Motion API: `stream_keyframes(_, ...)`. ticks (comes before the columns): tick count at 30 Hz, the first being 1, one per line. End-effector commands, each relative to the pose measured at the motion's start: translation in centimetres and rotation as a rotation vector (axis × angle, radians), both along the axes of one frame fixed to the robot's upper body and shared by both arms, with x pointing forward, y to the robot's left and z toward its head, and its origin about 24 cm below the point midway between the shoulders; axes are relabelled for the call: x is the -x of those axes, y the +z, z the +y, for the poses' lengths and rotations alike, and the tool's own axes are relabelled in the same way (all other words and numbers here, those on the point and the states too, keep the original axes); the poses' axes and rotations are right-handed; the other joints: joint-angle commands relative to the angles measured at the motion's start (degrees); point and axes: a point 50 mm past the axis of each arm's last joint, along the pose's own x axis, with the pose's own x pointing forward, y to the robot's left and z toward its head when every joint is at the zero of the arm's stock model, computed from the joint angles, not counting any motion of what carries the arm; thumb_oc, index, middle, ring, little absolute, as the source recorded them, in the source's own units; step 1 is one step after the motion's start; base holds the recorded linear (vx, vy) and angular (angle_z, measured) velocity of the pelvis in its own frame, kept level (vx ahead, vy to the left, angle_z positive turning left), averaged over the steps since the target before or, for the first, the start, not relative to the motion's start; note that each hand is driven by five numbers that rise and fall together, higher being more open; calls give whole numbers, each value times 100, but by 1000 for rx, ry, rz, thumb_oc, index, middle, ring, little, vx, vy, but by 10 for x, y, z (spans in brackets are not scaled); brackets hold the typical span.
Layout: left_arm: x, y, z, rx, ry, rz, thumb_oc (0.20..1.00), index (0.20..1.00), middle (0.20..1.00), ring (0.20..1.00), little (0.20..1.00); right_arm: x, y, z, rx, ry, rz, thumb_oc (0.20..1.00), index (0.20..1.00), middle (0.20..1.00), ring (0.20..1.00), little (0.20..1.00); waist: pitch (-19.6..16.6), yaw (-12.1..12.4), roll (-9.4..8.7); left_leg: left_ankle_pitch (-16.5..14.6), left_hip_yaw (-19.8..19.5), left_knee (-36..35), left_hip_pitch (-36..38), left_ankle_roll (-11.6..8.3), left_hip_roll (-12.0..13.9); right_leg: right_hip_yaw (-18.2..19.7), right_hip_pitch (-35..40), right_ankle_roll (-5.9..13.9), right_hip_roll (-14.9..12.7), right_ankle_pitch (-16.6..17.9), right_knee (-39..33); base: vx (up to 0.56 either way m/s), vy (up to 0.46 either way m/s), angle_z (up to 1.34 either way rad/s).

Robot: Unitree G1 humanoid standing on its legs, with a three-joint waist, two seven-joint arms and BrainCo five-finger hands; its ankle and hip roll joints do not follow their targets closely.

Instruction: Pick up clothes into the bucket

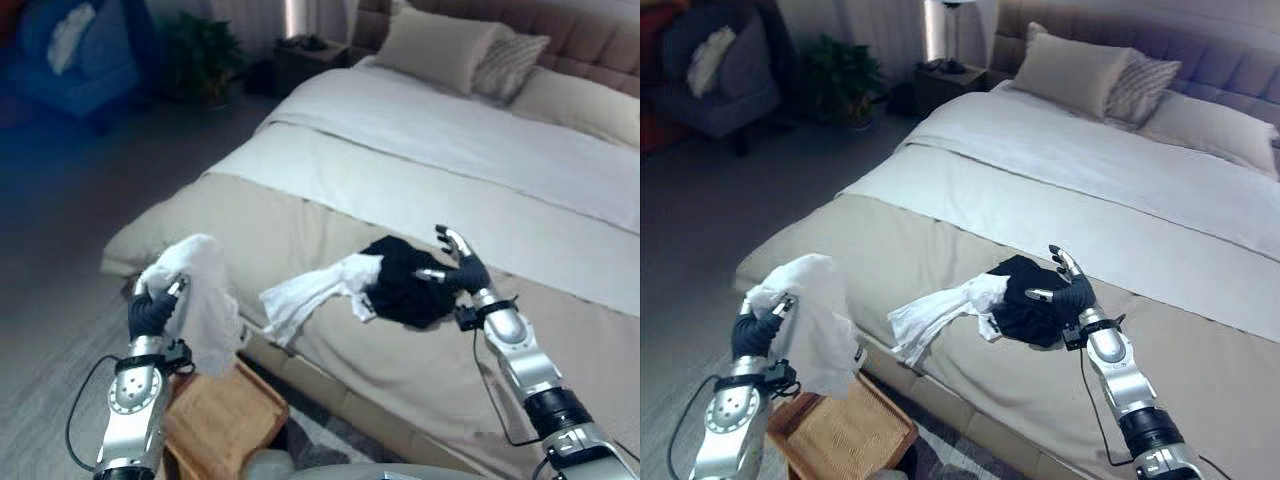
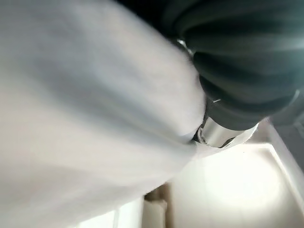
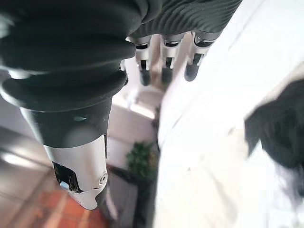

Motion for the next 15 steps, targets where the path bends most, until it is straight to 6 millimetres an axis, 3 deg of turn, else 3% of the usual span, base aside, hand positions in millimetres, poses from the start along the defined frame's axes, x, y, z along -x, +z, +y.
stream_keyframes(1,-12,37,5,-194,8,-159,200,200,200,200,200,0,18,-3,25,-27,-141,1000,1000,1000,1000,1000,-34,273,-175,-132,-340,532,-514,-193,271,-332,-372,148,-531,-223,1181,-94,-102,105)
stream_keyframes(3,-13,34,4,-190,8,-143,200,200,200,200,200,3,15,-5,13,-39,-132,1000,1000,1000,1000,1000,-20,283,-165,-68,-482,528,-599,-222,280,-483,-352,118,-499,-284,1221,-41,-97,87)
stream_keyframes(4,-15,30,4,-191,19,-120,200,200,200,200,200,6,14,-4,5,-33,-131,1000,1000,1000,1000,1000,127,319,-161,-29,-658,496,-707,-326,372,-526,-417,82,-357,-506,1355,-51,-139,65)
stream_keyframes(7,-14,24,7,-191,29,-94,200,200,200,200,200,7,18,-2,2,-4,-143,1000,1000,1000,1000,1000,226,302,-95,71,-845,485,-925,-395,530,-600,-694,-15,-202,-688,1569,-165,-113,58)
stream_keyframes(9,-17,22,6,-181,33,-89,200,200,200,200,200,6,20,-2,9,-1,-154,1000,1000,1000,1000,1000,337,288,-88,29,-826,730,-1109,-396,499,-604,-781,-22,-232,-668,1670,-155,20,23)
stream_keyframes(10,-24,20,5,-147,51,-87,200,200,200,200,200,5,31,-4,22,8,-188,1000,1000,1000,1000,1000,511,73,-105,-435,-215,1637,-1393,-186,497,-612,-999,-56,-447,-631,1888,-153,76,18)
stream_keyframes(12,-22,16,11,-130,96,-87,200,200,200,200,200,2,33,0,14,27,-195,1000,1000,1000,1000,1000,605,117,-53,-650,-283,1787,-1396,-149,469,-378,-1187,-78,-520,-694,2107,-78,138,28)
stream_keyframes(15,-31,19,15,-141,161,-98,200,200,200,200,200,2,42,-1,-13,12,-238,1000,1000,1000,1000,1000,808,88,-48,-611,-169,1926,-1699,-137,384,-368,-1543,-43,-735,-714,2521,-66,100,-21)
